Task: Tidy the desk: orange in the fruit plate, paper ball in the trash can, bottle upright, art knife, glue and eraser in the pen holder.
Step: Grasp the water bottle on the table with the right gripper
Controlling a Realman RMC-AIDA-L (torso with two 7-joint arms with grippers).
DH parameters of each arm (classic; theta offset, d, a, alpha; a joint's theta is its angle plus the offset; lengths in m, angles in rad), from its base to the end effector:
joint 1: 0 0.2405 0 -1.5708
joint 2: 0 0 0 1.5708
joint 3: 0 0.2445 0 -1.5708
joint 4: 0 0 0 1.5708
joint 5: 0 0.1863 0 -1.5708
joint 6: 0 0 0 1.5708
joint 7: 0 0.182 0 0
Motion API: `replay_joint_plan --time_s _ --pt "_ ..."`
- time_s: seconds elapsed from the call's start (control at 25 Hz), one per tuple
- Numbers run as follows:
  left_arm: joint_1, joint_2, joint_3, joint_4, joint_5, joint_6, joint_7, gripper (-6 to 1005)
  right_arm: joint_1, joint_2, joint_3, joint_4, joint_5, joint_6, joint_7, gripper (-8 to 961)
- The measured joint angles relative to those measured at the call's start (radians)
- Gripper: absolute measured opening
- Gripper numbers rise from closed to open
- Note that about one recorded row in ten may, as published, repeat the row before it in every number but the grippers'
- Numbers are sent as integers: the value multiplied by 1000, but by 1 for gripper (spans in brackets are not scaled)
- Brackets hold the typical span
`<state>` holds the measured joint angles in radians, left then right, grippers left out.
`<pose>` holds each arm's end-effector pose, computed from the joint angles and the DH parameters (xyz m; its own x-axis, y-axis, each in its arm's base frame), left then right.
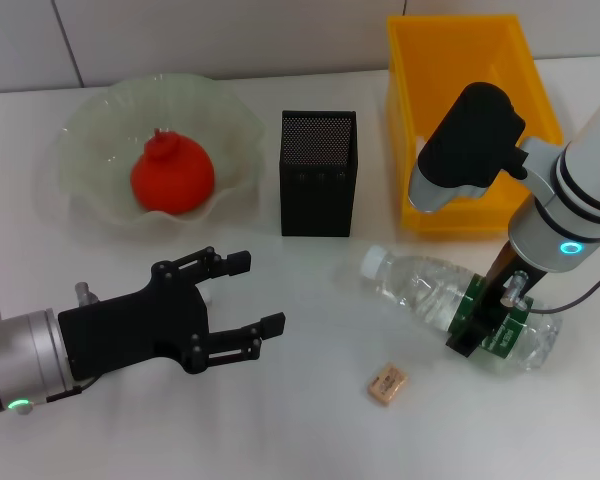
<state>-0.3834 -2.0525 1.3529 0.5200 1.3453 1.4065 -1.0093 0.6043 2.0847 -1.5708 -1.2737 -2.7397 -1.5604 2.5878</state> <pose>-0.2124 0.2762 -0.0746 0.7958 0.1515 0.5863 0.2950 -0.9425 -0.1570 0.2263 0.3153 -0.0475 0.6601 -0.6085 0.4404 -0.4212 -0.7853 -0.4538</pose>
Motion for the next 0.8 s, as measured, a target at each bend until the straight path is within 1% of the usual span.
replay_joint_plan --time_s 0.2,0.48,0.8 --pt "0 0 0 0 0 0 0 831 0 0 -2 0 0 1 11 830" --pt "0 -3 0 0 0 0 7 831 0 0 -35 2 -20 5 25 827" --pt "0 -3 0 6 0 -1 8 831 -2 0 -48 1 -25 4 28 791"
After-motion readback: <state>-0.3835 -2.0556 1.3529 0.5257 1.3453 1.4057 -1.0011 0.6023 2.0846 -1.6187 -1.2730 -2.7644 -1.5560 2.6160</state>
